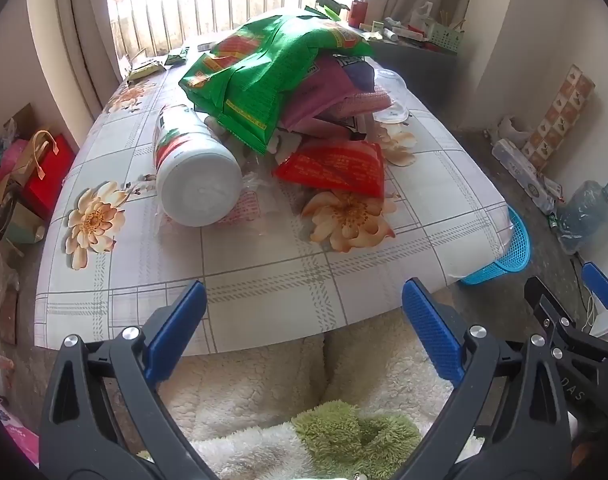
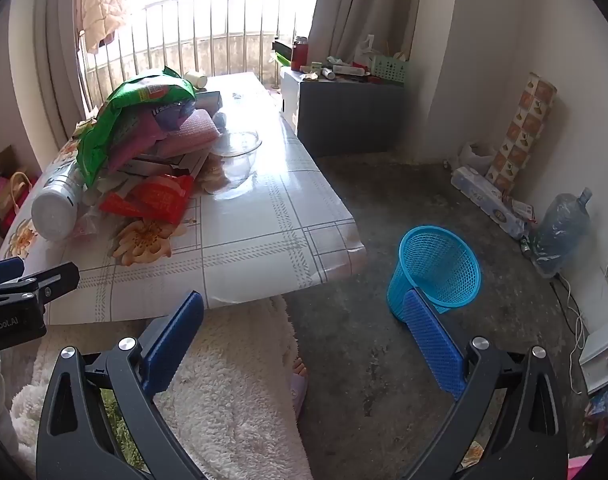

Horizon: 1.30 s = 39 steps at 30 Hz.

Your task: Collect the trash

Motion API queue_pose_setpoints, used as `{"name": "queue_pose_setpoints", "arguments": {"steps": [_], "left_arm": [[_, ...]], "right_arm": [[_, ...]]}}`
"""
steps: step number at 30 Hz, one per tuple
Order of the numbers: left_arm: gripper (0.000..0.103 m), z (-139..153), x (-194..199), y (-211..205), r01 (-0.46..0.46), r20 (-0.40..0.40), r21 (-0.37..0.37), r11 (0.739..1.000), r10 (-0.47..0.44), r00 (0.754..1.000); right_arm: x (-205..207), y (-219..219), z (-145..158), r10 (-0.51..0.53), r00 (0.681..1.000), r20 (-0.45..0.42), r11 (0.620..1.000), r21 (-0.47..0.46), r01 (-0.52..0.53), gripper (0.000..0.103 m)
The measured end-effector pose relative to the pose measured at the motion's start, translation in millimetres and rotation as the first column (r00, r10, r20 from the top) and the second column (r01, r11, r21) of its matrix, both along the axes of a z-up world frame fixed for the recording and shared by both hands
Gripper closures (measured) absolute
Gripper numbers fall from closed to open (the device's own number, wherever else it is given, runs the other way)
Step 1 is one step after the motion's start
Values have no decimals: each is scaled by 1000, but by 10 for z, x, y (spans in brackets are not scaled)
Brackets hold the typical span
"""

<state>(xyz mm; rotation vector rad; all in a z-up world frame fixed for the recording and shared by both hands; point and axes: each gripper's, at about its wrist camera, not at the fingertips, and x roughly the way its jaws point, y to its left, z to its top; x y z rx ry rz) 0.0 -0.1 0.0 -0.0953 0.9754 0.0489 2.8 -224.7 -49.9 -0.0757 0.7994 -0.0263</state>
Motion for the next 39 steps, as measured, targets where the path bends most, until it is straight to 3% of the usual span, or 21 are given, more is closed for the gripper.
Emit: {"name": "queue_pose_setpoints", "arguments": {"steps": [39], "left_arm": [[9,-46,-3,17,-8,-19,-10,1000,7,1000]], "right_arm": [[-5,-22,-15,-3,1000,-4,1000,-6,3,6]]}}
